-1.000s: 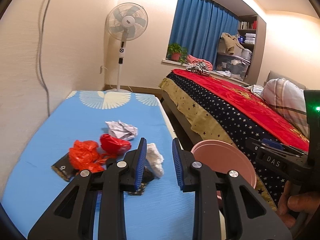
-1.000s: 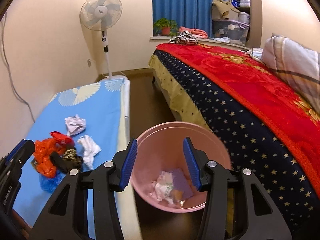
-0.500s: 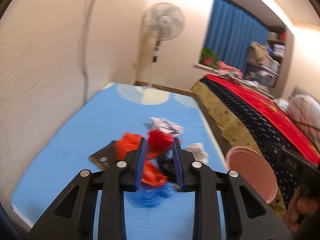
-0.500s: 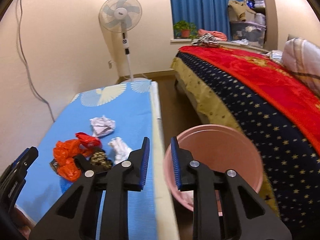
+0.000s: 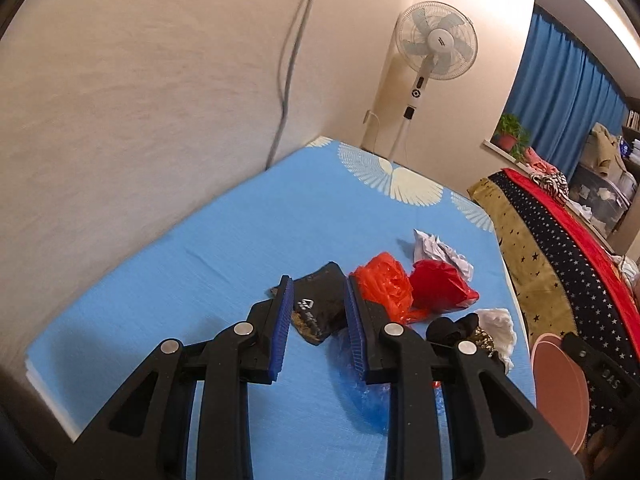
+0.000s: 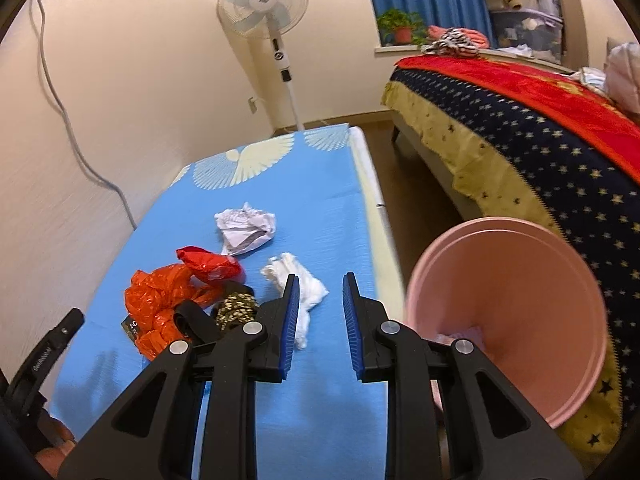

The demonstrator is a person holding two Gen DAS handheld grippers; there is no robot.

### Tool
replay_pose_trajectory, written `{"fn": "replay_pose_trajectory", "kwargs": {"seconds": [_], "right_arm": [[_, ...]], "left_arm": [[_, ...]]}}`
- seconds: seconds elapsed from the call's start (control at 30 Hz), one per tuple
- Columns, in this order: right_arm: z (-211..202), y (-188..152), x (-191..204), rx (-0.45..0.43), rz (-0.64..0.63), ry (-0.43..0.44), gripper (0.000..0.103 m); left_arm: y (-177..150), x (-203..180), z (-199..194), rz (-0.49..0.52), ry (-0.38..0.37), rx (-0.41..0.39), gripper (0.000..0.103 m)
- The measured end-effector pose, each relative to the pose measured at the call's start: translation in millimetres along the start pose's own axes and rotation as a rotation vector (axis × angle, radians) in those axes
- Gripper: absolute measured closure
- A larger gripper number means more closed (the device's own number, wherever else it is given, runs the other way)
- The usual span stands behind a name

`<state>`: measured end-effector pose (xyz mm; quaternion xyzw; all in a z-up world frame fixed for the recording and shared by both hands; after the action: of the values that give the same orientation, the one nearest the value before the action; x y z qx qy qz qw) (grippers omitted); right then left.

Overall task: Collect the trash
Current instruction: 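Grasp a white crumpled tissue with the right gripper while the left grasps the red plastic bag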

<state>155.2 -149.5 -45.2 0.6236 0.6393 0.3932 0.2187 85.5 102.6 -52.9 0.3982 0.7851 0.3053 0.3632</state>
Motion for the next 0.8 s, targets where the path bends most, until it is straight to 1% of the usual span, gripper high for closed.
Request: {"fn": "replay_pose_trajectory", "kwargs": {"seconds": [0.07, 0.13, 0.2, 0.23, 0.37, 0.5, 0.6, 0.67, 0.73, 0.8], "right_arm": [[11, -1, 4, 0.019, 0.002, 0.025, 0.079], [21, -2, 8, 0.036, 0.001, 0.039, 0.075], [30, -3, 9, 0.054, 0.002, 0.043, 0.074], [35, -4, 10, 0.065, 0.008, 0.050, 0.072], [49, -7, 12, 0.095, 0.010, 0.050, 0.068], [63, -12, 9, 0.135, 0.017, 0.035, 0.067], [70, -16, 8, 0.157, 0.010, 0.019, 0.067], [72, -17, 9, 0.163, -0.010, 0.006, 0.073], [73, -18, 11, 0.168, -0.028, -0.002, 0.084], [72, -18, 11, 0.170, -0.028, 0.004, 0.089]], "left_arm": [[-1, -5, 5, 0.011, -0.022, 0.012, 0.077], [0, -7, 9, 0.023, -0.034, 0.012, 0.077], [-2, -12, 14, 0.031, -0.056, 0.027, 0.077], [-2, -14, 18, 0.031, -0.070, 0.039, 0.074], [-7, -23, 32, 0.045, -0.096, 0.074, 0.058], [-12, -32, 44, 0.057, -0.118, 0.113, 0.057], [-13, -36, 50, 0.069, -0.121, 0.123, 0.057], [-14, -39, 54, 0.073, -0.119, 0.133, 0.057], [-14, -40, 56, 0.083, -0.110, 0.134, 0.058], [-13, -40, 56, 0.081, -0.114, 0.135, 0.062]]}}
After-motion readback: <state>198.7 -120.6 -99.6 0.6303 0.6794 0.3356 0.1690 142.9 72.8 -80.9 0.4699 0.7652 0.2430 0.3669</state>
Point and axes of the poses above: each gripper's, at about its wrist camera, not at the fingertips, and z roughly the way its jaws point, x to its left, y to its top, the point moved 4 cm from there along z, roughly the way its jaws point, and after that the axes turned 4 degrees about -z, right-handed, at the moved point
